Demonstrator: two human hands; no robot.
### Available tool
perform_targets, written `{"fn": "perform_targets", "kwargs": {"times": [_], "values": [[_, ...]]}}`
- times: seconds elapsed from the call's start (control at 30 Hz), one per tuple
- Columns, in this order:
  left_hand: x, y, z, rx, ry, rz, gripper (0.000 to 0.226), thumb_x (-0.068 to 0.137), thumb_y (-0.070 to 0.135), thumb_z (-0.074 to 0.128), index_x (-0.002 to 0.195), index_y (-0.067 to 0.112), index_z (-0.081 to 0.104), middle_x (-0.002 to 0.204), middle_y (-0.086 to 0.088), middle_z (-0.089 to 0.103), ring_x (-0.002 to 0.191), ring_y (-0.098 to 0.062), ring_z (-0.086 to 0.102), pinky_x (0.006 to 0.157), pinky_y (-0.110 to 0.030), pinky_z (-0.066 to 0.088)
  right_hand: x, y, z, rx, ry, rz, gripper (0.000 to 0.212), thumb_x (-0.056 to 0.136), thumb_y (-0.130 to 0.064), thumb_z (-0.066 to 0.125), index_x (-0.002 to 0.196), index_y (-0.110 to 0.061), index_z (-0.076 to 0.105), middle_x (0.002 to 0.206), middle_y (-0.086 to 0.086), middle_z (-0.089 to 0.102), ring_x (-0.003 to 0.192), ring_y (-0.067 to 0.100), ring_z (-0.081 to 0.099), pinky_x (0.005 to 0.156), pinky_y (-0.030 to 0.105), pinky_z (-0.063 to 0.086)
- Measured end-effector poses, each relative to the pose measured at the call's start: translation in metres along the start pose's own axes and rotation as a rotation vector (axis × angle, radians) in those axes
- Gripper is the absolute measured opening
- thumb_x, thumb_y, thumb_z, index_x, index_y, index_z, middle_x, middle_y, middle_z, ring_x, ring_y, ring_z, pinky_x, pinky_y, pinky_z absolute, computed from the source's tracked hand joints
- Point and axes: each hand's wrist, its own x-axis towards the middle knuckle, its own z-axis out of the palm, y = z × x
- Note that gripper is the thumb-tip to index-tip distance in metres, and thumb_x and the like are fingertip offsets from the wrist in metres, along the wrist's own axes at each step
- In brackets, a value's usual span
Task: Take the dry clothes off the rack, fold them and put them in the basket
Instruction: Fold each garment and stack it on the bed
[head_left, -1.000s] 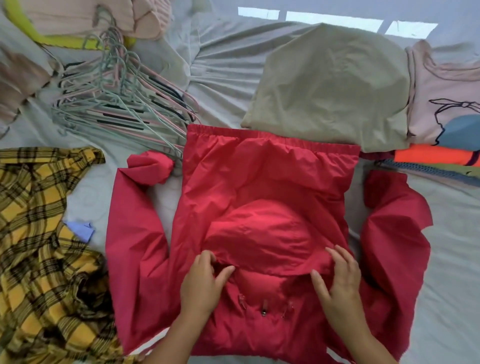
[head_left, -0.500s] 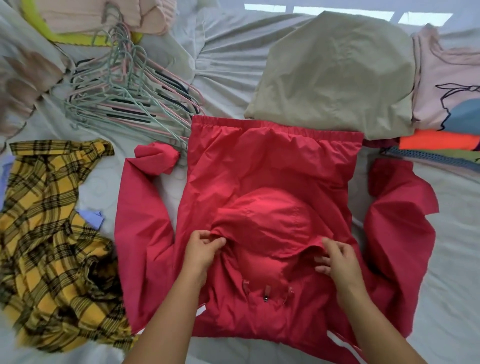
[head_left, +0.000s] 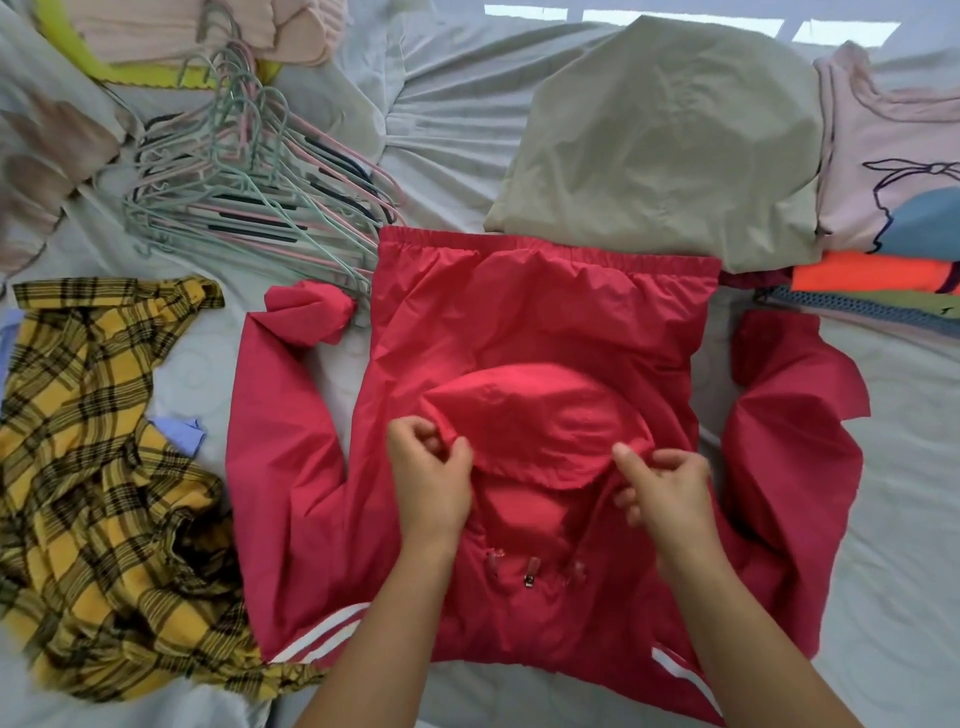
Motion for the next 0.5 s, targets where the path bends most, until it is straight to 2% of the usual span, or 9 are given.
{"fn": "perform_targets", "kwargs": {"times": [0.03,0.07,0.13,0.17,0.23,0.3,0.4,0.5], "values": [[-0.001,0.000,0.009,-0.039,-0.085,0.008,0.033,0.077,0.004,0.063,0.085,0.029,0.043,0.085,-0.001,0.047,0.073,-0.033,0.054,0.065,-0.045,0.050,0.001,-0.006,0.007,0.112,-0.069,0.029,0.028,0.088,-0.014,0.062,0.107,-0.004,0.044,0.073,0.008,0.056,0.048,0.012,0.053,0.039,0.019,0.039],[-0.003,-0.002,0.017,-0.012,-0.198,0.043,0.028,0.081,0.005,0.061,0.090,0.028,0.047,0.092,-0.004,0.049,0.077,-0.030,0.057,0.069,-0.045,0.053,0.002,-0.005,0.012,0.125,-0.145,0.018,0.021,0.091,-0.010,0.056,0.109,-0.002,0.047,0.078,0.008,0.059,0.046,0.006,0.055,0.039,0.014,0.039],[-0.004,-0.013,0.021,0.192,-0.384,0.199,0.014,0.088,0.013,0.053,0.100,0.011,0.060,0.101,-0.008,0.053,0.087,-0.022,0.056,0.084,-0.039,0.049,0.004,0.007,0.014,-0.079,-0.218,-0.164,0.018,0.093,0.000,0.048,0.108,-0.005,0.056,0.091,0.010,0.062,0.054,0.000,0.061,0.051,0.013,0.046],[-0.003,-0.019,0.019,0.311,-0.405,0.310,0.025,0.088,0.018,0.047,0.103,0.006,0.063,0.105,-0.010,0.056,0.093,-0.020,0.055,0.088,-0.035,0.046,0.007,0.015,0.011,-0.272,-0.176,-0.354,0.021,0.092,0.002,0.047,0.106,-0.006,0.061,0.096,0.009,0.063,0.065,0.005,0.065,0.063,0.016,0.050],[0.005,-0.039,0.012,0.534,-0.335,0.589,0.037,0.084,0.024,0.041,0.109,0.009,0.064,0.114,-0.011,0.060,0.103,-0.020,0.050,0.088,-0.035,0.041,0.016,0.032,0.000,-0.611,-0.063,-0.741,0.025,0.089,-0.007,0.048,0.106,-0.005,0.066,0.104,0.008,0.062,0.089,0.022,0.064,0.084,0.025,0.047],[0.011,-0.056,0.009,0.739,-0.300,0.763,0.043,0.083,0.031,0.043,0.122,0.019,0.054,0.130,-0.009,0.054,0.119,-0.021,0.042,0.096,-0.037,0.031,0.024,0.045,-0.004,-0.783,-0.023,-0.922,0.036,0.089,-0.023,0.045,0.117,-0.007,0.063,0.122,0.009,0.059,0.109,0.027,0.054,0.096,0.033,0.040],[0.011,-0.077,0.018,0.925,-0.390,0.752,0.062,0.084,0.050,0.037,0.139,0.022,0.034,0.147,-0.007,0.038,0.134,-0.022,0.027,0.107,-0.044,0.015,0.027,0.063,0.009,-0.940,-0.060,-0.932,0.051,0.094,-0.043,0.035,0.137,-0.015,0.044,0.147,0.010,0.037,0.135,0.024,0.031,0.112,0.038,0.019],[0.010,-0.102,0.029,1.052,-0.464,0.689,0.066,0.085,0.057,0.031,0.141,0.023,0.030,0.146,-0.008,0.040,0.135,-0.022,0.027,0.110,-0.046,0.008,0.037,0.090,0.021,-1.146,-0.078,-0.856,0.060,0.097,-0.055,0.014,0.143,-0.021,0.030,0.152,0.011,0.027,0.140,0.024,0.021,0.115,0.040,0.011]]}}
